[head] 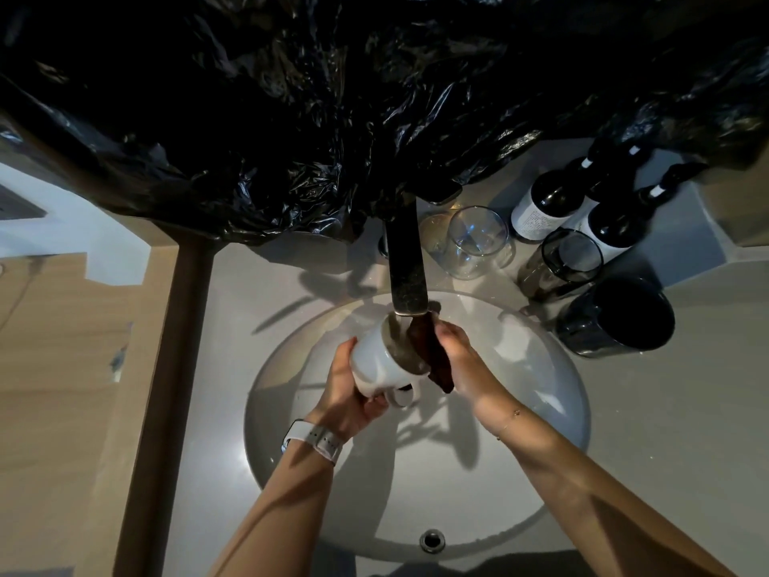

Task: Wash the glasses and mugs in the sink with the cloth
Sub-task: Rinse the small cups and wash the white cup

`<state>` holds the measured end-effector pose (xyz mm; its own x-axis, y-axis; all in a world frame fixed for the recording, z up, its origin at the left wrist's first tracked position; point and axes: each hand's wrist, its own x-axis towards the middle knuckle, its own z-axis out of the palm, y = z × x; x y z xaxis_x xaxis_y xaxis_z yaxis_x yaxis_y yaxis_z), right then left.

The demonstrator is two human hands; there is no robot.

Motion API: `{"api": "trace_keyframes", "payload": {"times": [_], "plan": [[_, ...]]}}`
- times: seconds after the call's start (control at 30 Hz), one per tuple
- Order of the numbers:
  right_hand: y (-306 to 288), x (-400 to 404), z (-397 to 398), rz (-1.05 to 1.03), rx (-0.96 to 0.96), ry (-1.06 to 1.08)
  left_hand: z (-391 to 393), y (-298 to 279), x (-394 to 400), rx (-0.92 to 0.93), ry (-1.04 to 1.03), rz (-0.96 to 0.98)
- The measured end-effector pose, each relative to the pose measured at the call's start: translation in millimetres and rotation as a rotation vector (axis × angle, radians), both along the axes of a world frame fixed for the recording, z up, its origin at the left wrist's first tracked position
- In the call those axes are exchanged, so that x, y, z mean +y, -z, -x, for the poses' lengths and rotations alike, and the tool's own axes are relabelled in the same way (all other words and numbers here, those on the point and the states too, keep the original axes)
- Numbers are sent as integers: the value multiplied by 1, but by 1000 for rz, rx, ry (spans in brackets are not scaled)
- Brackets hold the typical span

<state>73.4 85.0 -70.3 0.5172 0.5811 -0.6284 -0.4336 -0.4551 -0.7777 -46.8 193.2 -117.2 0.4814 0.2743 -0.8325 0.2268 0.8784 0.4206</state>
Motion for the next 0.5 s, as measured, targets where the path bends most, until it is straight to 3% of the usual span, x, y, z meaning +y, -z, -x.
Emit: {"api": "trace_keyframes", "payload": {"times": [0.1, 0.23, 0.37, 0.43, 0.5], "plan": [[6, -6, -11, 7, -236, -118, 0, 4, 2, -22, 15, 3], [3, 5, -26, 19, -154, -134, -2, 4, 5, -82, 30, 21], [-7, 18, -36, 119, -128, -484, 1, 7, 12, -133, 103, 20], [-9, 27, -38, 131, -274, -580, 5, 8, 15, -149, 162, -5], [-13, 37, -39, 133, -554, -652, 7, 9, 16, -162, 230, -10]]}}
